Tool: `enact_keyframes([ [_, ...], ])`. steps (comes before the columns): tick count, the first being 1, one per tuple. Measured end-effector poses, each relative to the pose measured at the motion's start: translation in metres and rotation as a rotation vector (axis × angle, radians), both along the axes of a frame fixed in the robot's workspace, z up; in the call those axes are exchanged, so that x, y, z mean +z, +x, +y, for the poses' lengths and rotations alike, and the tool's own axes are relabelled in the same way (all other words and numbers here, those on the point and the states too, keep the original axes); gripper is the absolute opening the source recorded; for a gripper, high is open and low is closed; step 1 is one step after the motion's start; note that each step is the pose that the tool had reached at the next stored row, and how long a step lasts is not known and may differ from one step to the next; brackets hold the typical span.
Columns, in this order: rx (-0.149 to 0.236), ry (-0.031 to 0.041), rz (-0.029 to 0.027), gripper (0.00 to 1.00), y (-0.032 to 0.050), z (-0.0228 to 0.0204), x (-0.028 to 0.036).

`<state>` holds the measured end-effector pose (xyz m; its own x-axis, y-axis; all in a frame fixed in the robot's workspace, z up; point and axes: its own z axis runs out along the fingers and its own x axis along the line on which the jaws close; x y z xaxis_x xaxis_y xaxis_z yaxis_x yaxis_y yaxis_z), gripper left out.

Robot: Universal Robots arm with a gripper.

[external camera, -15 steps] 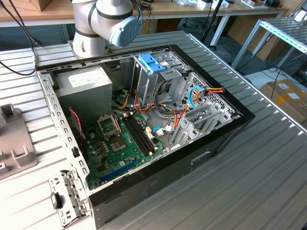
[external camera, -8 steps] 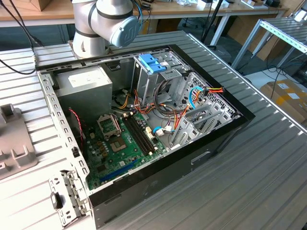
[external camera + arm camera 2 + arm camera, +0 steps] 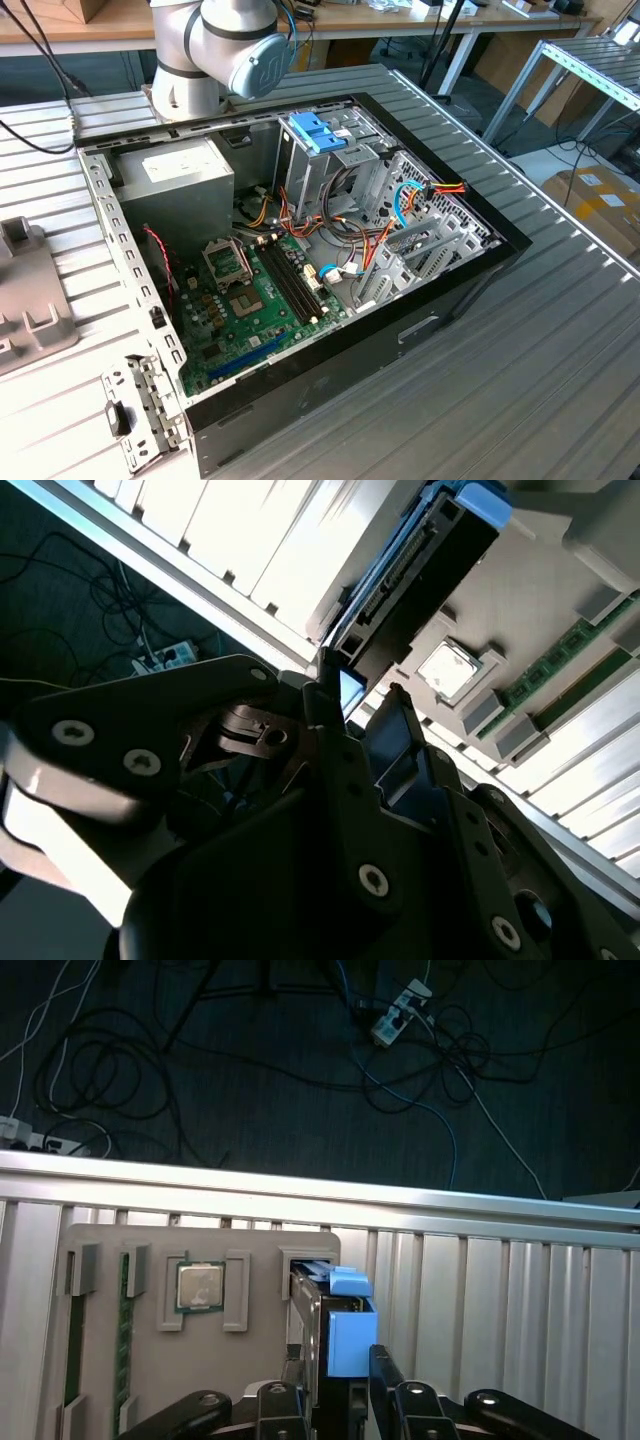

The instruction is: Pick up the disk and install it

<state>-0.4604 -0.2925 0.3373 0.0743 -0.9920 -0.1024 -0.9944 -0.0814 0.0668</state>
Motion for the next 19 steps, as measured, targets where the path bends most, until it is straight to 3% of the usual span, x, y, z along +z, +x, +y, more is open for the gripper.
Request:
enact_keyframes([
  [19,0.0,0.0,0.0,0.38,0.0,0.0,0.0188],
])
